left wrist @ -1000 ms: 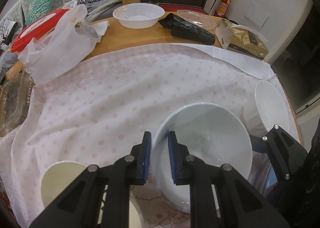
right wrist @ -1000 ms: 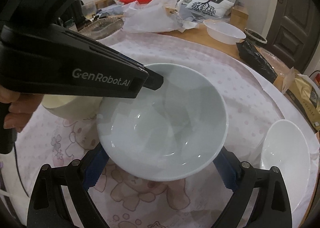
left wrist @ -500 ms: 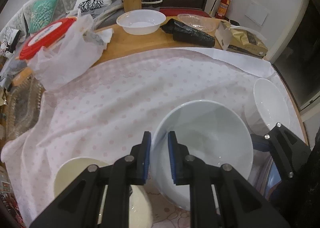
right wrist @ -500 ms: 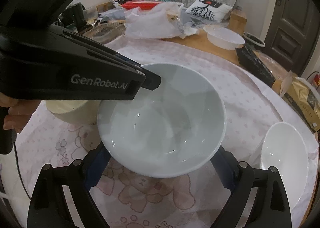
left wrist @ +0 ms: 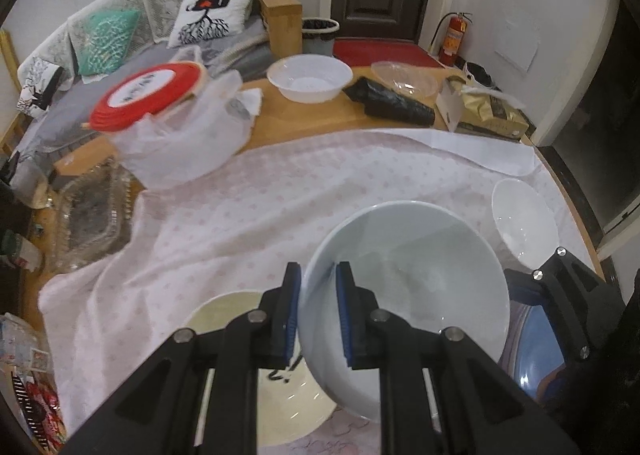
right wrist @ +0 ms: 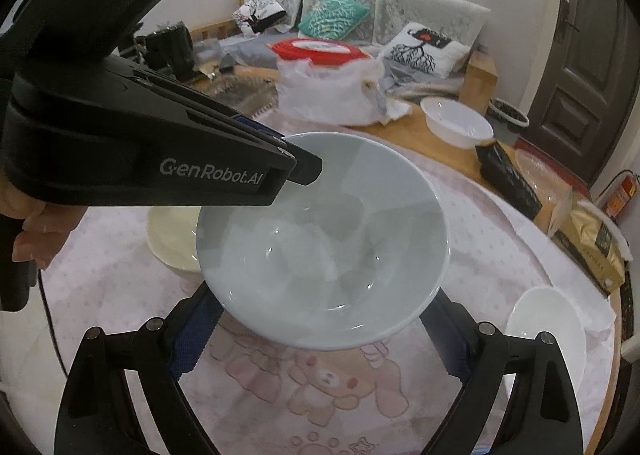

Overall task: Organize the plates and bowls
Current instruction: 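Lower the white bowl into the cream bowl and open both grippers, then grasp another white bowl rim with both grippers and lift it, then carry the white bowl with both grippers toward the blue plate stack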

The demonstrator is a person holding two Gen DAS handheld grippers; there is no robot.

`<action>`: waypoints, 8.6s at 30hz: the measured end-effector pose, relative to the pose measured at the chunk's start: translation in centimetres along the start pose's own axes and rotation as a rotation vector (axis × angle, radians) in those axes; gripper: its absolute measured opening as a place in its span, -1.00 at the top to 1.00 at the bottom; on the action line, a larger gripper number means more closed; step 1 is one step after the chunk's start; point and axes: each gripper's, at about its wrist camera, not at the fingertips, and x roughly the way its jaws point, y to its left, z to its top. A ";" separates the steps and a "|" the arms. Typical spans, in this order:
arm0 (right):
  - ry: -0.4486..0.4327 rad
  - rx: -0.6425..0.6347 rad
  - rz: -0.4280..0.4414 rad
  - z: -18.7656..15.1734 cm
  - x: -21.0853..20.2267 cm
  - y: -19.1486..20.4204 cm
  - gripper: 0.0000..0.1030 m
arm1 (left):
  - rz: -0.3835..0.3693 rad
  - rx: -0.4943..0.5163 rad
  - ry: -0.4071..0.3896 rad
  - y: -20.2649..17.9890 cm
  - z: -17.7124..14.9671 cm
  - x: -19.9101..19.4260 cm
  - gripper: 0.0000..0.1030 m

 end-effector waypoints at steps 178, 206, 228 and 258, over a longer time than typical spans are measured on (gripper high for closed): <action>0.052 0.118 -0.039 -6.0 -5.0 -11.6 -0.76 | -0.108 0.140 -0.006 -14.7 2.2 1.6 0.82; 0.018 -0.002 0.009 0.8 -3.0 1.0 -0.76 | -0.033 0.000 -0.064 -1.6 -2.8 -5.1 0.82; 0.066 -0.055 0.074 3.6 3.0 6.7 -0.76 | 0.001 -0.101 -0.036 6.4 -5.4 -3.8 0.82; 0.120 -0.088 0.066 4.1 5.9 8.0 -0.76 | 0.017 -0.131 0.012 8.7 -6.2 -0.9 0.82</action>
